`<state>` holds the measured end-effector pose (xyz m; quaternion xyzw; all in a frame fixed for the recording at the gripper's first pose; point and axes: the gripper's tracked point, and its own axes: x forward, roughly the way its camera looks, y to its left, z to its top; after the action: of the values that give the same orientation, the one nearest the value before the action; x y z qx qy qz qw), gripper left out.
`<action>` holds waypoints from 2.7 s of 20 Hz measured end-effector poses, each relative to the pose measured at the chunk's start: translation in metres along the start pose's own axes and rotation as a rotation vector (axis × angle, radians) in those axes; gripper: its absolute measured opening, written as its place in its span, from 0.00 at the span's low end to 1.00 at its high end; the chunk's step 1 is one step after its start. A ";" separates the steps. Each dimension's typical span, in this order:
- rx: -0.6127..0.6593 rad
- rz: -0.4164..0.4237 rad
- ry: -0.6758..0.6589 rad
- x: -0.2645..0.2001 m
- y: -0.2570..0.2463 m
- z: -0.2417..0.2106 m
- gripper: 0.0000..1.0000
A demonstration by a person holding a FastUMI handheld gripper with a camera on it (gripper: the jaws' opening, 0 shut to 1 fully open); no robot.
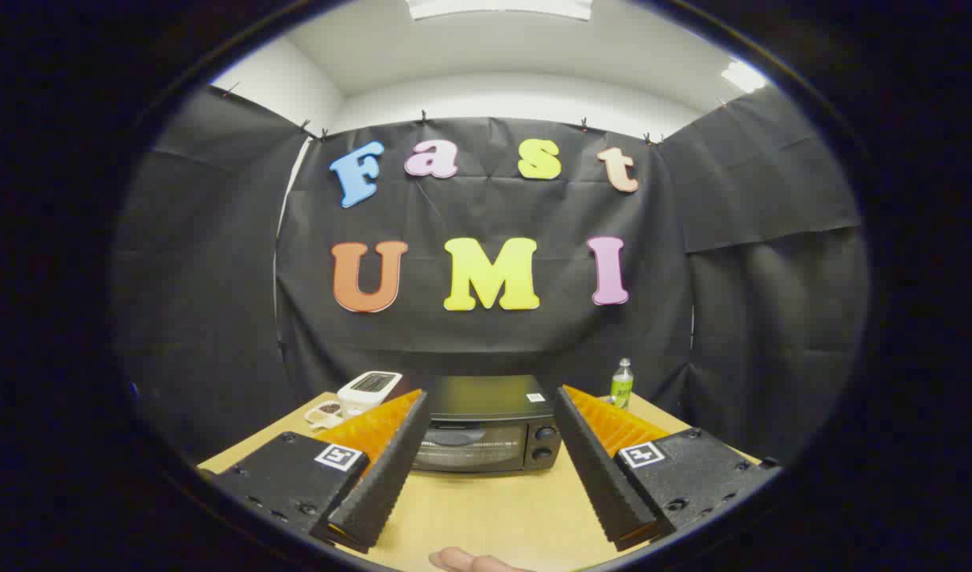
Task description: Open the toaster oven, put the food inside, and close the toaster oven door.
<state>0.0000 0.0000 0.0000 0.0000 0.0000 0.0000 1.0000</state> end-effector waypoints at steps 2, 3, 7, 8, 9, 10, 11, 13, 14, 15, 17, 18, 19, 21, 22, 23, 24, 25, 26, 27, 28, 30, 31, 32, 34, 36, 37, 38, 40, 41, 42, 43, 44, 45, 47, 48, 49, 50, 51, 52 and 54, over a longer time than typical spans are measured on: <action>0.005 0.007 0.007 0.001 0.000 -0.001 1.00; 0.004 0.001 0.007 0.001 -0.001 -0.001 1.00; -0.007 -0.004 0.009 0.002 0.003 -0.003 1.00; -0.008 -0.004 0.010 0.002 0.004 -0.004 1.00; -0.010 -0.004 0.010 0.003 0.004 -0.005 1.00; -0.011 -0.003 0.011 0.003 0.005 -0.006 1.00; -0.013 0.000 0.012 0.003 0.007 -0.006 1.00; -0.013 -0.002 0.012 0.003 0.006 -0.006 1.00; -0.011 -0.003 0.009 0.004 0.006 -0.006 1.00; -0.010 -0.005 0.007 0.003 0.006 -0.005 1.00; -0.004 -0.011 0.003 0.007 0.003 -0.005 1.00; -0.001 -0.014 0.004 0.010 0.003 -0.006 1.00; -0.001 -0.015 0.008 0.014 0.002 -0.009 1.00; -0.002 -0.024 0.015 0.026 0.000 -0.018 1.00; -0.006 -0.028 0.024 0.035 -0.002 -0.025 1.00; -0.010 -0.029 0.036 0.044 -0.004 -0.033 1.00; -0.012 -0.028 0.046 0.055 -0.005 -0.041 1.00; -0.011 -0.030 0.057 0.066 -0.008 -0.049 1.00; -0.007 -0.034 0.063 0.076 -0.010 -0.056 1.00; -0.002 -0.034 0.069 0.087 -0.011 -0.062 1.00; 0.004 -0.020 0.073 0.098 -0.008 -0.070 1.00; 0.011 0.013 0.091 0.119 -0.004 -0.086 1.00; 0.016 0.023 0.096 0.129 -0.003 -0.094 1.00; 0.023 0.034 0.098 0.138 -0.002 -0.101 1.00; 0.046 0.033 0.116 0.158 -0.004 -0.116 1.00; 0.046 0.017 0.130 0.178 -0.005 -0.127 1.00; 0.044 0.023 0.146 0.186 -0.002 -0.135 1.00; 0.051 0.034 0.163 0.194 0.000 -0.144 1.00; 0.062 0.049 0.198 0.208 0.005 -0.159 1.00; 0.068 0.058 0.212 0.211 0.009 -0.163 1.00; 0.083 0.059 0.195 0.218 0.014 -0.158 1.00; 0.092 0.059 0.189 0.221 0.020 -0.154 1.00; 0.091 0.077 0.209 0.224 0.030 -0.157 1.00; 0.083 0.085 0.238 0.224 0.038 -0.163 1.00; 0.045 0.045 0.211 0.229 0.035 -0.159 1.00; 0.032 0.038 0.209 0.226 0.035 -0.160 1.00; 0.043 0.035 0.207 0.225 0.037 -0.159 1.00; 0.069 0.037 0.213 0.229 0.038 -0.165 1.00; 0.109 0.040 0.215 0.227 0.039 -0.166 1.00; 0.140 0.046 0.223 0.224 0.039 -0.167 1.00; 0.164 0.059 0.248 0.218 0.038 -0.169 1.00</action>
<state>0.2182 0.0383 -0.1695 0.0816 0.1234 0.0294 0.9886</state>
